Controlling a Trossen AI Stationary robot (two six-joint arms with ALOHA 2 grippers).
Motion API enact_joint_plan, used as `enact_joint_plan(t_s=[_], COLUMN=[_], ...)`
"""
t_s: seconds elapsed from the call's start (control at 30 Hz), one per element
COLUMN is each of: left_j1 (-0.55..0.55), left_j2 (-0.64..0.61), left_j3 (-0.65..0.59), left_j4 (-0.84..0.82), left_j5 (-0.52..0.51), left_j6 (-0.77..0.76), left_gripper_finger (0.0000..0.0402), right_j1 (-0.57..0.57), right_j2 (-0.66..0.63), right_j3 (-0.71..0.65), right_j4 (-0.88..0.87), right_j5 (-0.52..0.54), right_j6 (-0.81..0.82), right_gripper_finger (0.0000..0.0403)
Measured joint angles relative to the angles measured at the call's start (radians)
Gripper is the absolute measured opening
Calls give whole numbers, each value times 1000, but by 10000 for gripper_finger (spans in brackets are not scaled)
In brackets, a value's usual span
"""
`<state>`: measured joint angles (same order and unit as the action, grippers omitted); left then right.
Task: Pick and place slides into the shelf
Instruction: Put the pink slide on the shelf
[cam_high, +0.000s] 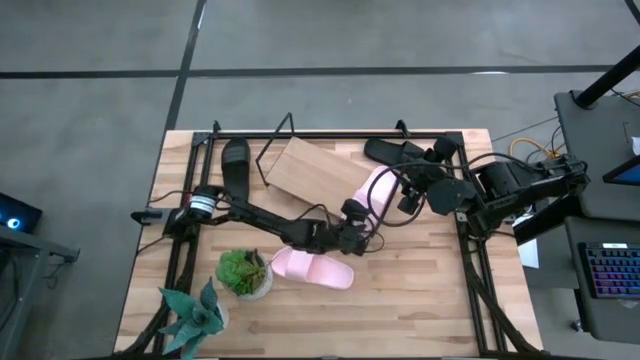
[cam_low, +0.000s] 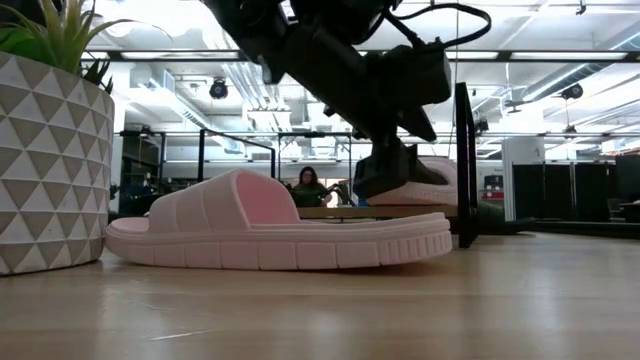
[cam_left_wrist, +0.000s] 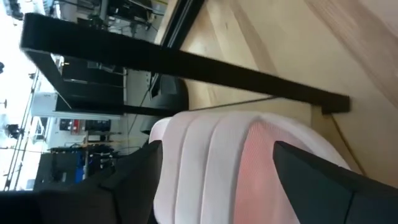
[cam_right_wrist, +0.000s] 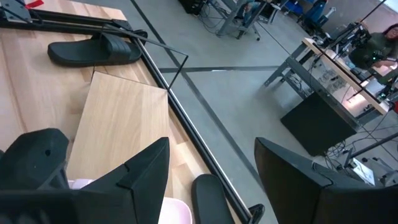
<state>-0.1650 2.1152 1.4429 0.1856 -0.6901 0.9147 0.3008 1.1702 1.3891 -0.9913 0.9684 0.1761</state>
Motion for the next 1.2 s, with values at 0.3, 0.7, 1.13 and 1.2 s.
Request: enact_joint_plan(t_s=[0.3, 0.7, 1.13, 1.2], left_j1=[-15, -48, -52, -52], left_j2=[-110, -379, -628, -630], left_j3=[-9, -15, -64, -64], left_j4=[-160, -634, -825, -852], left_j5=[14, 537, 608, 611], left_j6=[-68, -463, -912, -962], left_gripper_finger=[290, 290, 290, 290], right_j1=[0, 0, 72, 111], right_j2=[0, 0, -1, -1], right_j3=[0, -3, -85, -111], right_j4=[-1, -20, -23, -21], right_j5=[-1, -55, 64, 152], right_j6=[0, 118, 138, 138], right_gripper_finger=[226, 226, 226, 226])
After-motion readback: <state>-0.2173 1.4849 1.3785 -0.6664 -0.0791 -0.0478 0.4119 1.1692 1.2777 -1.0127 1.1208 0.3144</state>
